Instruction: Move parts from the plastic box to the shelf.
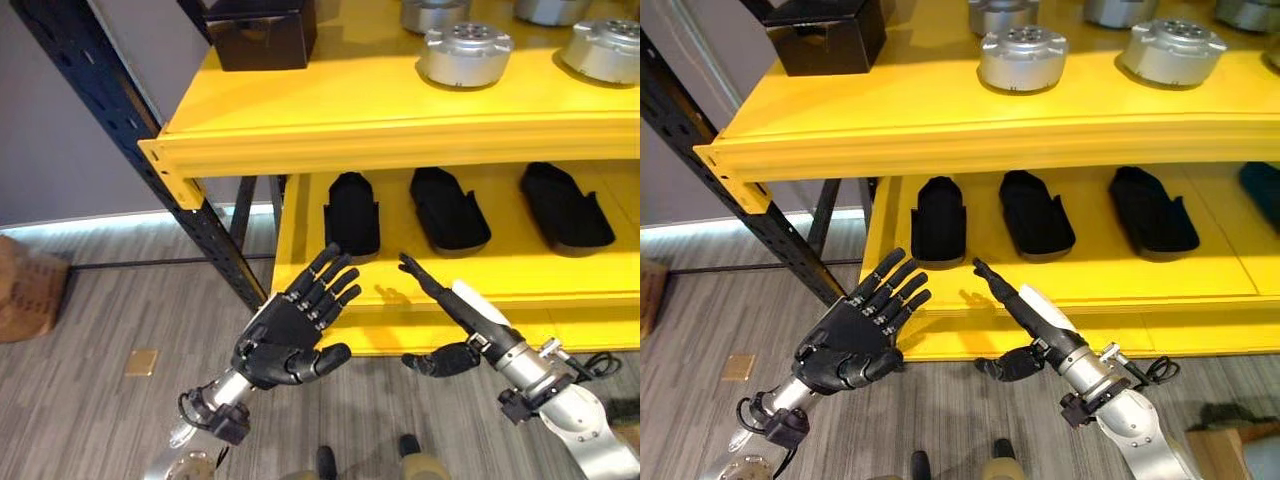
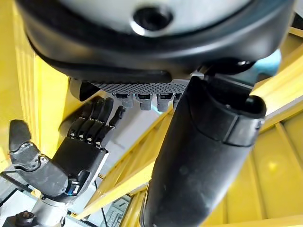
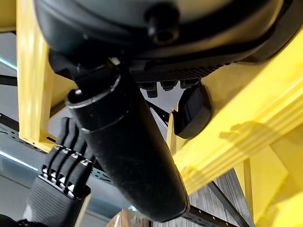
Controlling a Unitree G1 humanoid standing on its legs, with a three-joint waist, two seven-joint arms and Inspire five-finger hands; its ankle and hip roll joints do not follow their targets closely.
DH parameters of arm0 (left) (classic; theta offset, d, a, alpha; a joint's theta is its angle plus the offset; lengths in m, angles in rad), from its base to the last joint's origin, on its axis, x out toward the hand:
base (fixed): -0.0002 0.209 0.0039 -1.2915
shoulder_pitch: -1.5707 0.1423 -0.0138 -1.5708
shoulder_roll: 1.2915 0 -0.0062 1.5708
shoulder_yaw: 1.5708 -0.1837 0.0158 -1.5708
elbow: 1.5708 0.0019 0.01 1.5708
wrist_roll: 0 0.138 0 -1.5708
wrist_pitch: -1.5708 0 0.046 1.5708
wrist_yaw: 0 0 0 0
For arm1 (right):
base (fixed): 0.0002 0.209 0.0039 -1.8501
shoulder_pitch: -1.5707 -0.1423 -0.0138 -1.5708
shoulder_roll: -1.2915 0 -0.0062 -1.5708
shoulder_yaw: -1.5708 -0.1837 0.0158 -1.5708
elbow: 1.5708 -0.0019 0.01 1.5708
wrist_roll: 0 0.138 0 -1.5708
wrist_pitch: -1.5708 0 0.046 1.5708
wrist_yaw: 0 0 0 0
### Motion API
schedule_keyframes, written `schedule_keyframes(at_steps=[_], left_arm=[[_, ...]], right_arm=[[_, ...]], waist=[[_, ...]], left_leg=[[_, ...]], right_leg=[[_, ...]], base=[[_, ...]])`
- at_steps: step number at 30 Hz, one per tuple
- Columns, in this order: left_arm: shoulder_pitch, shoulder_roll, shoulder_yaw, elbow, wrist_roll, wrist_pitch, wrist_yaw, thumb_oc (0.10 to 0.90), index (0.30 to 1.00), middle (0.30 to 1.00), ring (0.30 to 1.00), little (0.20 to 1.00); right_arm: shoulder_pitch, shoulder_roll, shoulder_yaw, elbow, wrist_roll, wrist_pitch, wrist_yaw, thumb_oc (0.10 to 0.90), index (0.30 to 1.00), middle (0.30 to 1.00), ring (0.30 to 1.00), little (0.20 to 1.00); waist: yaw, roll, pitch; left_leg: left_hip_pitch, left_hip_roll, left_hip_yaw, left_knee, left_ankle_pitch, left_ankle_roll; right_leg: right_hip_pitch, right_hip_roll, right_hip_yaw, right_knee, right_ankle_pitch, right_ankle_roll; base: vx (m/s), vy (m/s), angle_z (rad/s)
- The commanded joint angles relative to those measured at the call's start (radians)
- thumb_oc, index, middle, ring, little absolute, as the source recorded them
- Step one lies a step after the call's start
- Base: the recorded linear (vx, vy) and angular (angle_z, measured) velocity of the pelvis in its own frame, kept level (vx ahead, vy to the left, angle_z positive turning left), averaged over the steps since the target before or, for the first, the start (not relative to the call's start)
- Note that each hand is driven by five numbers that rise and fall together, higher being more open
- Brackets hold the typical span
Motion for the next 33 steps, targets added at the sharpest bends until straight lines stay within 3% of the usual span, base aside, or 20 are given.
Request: schedule_keyframes(at_steps=[1, 4, 6, 8, 12, 14, 18, 21, 23, 27, 33], left_arm=[[-0.033, 0.008, 0.040, -0.106, -0.040, -0.102, -0.052, 0.900, 1.000, 1.000, 1.000, 1.000], [-0.060, 0.008, 0.024, -0.092, -0.058, -0.103, -0.044, 0.900, 1.000, 1.000, 1.000, 1.000], [-0.066, 0.004, 0.020, -0.093, -0.034, -0.114, -0.038, 0.900, 1.000, 1.000, 1.000, 1.000], [-0.069, 0.005, 0.023, -0.095, -0.026, -0.118, -0.032, 0.900, 1.000, 1.000, 1.000, 1.000], [-0.068, 0.015, 0.038, -0.092, -0.049, -0.113, -0.053, 0.900, 1.000, 1.000, 1.000, 1.000], [-0.056, 0.038, 0.037, -0.091, -0.058, -0.113, -0.059, 0.900, 1.000, 1.000, 1.000, 1.000], [-0.042, 0.040, 0.028, -0.114, -0.045, -0.117, -0.037, 0.900, 1.000, 1.000, 1.000, 1.000], [-0.043, 0.034, 0.030, -0.121, -0.057, -0.115, -0.022, 0.900, 1.000, 1.000, 1.000, 1.000], [-0.042, 0.027, 0.034, -0.126, -0.054, -0.117, -0.008, 0.900, 1.000, 1.000, 1.000, 1.000], [-0.036, 0.025, 0.039, -0.144, -0.037, -0.110, 0.006, 0.900, 1.000, 1.000, 1.000, 1.000], [-0.046, 0.022, 0.039, -0.141, -0.045, -0.140, 0.015, 0.900, 1.000, 1.000, 1.000, 1.000]], right_arm=[[-0.080, -0.026, -0.053, -0.106, 0.044, -0.136, -0.121, 0.900, 1.000, 1.000, 1.000, 1.000], [-0.108, -0.013, -0.051, -0.090, 0.001, -0.137, -0.225, 0.900, 1.000, 1.000, 1.000, 1.000], [-0.123, 0.004, -0.061, -0.089, -0.002, -0.143, -0.240, 0.900, 1.000, 1.000, 1.000, 1.000], [-0.130, 0.010, -0.065, -0.087, -0.013, -0.143, -0.240, 0.900, 1.000, 1.000, 1.000, 1.000], [-0.141, 0.016, -0.062, -0.092, -0.047, -0.132, -0.267, 0.900, 1.000, 1.000, 1.000, 1.000], [-0.174, 0.019, -0.060, -0.097, -0.064, -0.078, -0.300, 0.900, 1.000, 1.000, 1.000, 1.000], [-0.180, 0.020, -0.053, -0.119, -0.070, -0.056, -0.287, 0.900, 1.000, 1.000, 1.000, 1.000], [-0.169, 0.002, -0.054, -0.120, -0.059, -0.069, -0.293, 0.900, 1.000, 1.000, 1.000, 1.000], [-0.192, -0.016, -0.043, -0.109, -0.022, -0.064, -0.301, 0.900, 1.000, 1.000, 1.000, 1.000], [-0.209, -0.024, -0.025, -0.110, -0.014, -0.067, -0.309, 0.900, 1.000, 1.000, 1.000, 1.000], [-0.231, -0.039, 0.000, -0.085, -0.019, -0.089, -0.325, 0.900, 1.000, 1.000, 1.000, 1.000]], waist=[[-0.002, 0.002, -0.063], [-0.003, -0.004, -0.046], [0.002, -0.009, -0.026], [0.008, -0.012, -0.019], [0.018, -0.021, -0.016], [0.020, -0.025, -0.023], [0.024, -0.030, -0.033], [0.025, -0.032, -0.042], [0.032, -0.027, -0.047], [0.035, -0.013, -0.046], [0.026, 0.008, -0.034]], left_leg=[[-0.052, -0.003, 0.016, 0.056, -0.059, 0.030], [-0.061, 0.007, 0.036, 0.076, -0.071, 0.049], [-0.066, 0.022, 0.056, 0.088, -0.073, 0.056], [-0.069, 0.027, 0.064, 0.090, -0.072, 0.054], [-0.069, 0.044, 0.061, 0.087, -0.066, 0.043], [-0.041, 0.077, 0.052, 0.069, -0.072, 0.016], [-0.018, 0.123, 0.044, 0.046, -0.071, -0.018], [-0.010, 0.140, 0.028, 0.030, -0.063, -0.032], [0.008, 0.180, 0.030, 0.001, -0.034, -0.060], [0.016, 0.223, 0.020, -0.015, -0.004, -0.081], [-0.008, 0.301, 0.009, -0.001, 0.056, -0.114]], right_leg=[[-0.016, 0.140, -0.068, 0.035, -0.019, -0.071], [-0.057, 0.139, -0.097, 0.137, -0.050, -0.070], [-0.101, 0.117, -0.126, 0.220, -0.045, -0.053], [-0.106, 0.096, -0.138, 0.217, -0.037, -0.044], [-0.077, 0.024, -0.109, 0.095, 0.029, 0.003], [-0.047, -0.048, -0.054, -0.043, 0.131, 0.044], [-0.023, -0.065, -0.050, -0.118, 0.143, 0.070], [-0.003, -0.064, -0.051, -0.145, 0.138, 0.066], [0.012, -0.049, -0.092, -0.138, 0.110, 0.043], [0.019, -0.016, -0.123, -0.101, 0.064, 0.006], [0.004, 0.046, -0.132, -0.042, 0.019, -0.058]], base=[[0.04, 0.093, -0.02], [0.01, 0.094, -0.09], [-0.05, 0.022, -0.27], [-0.03, -0.040, -0.27], [0.01, -0.147, -0.20], [0.06, -0.364, 0.08], [0.00, -0.348, 0.13], [-0.01, -0.329, 0.13], [-0.01, -0.481, 0.08], [0.01, -0.292, 0.00], [-0.01, -0.309, 0.05]])
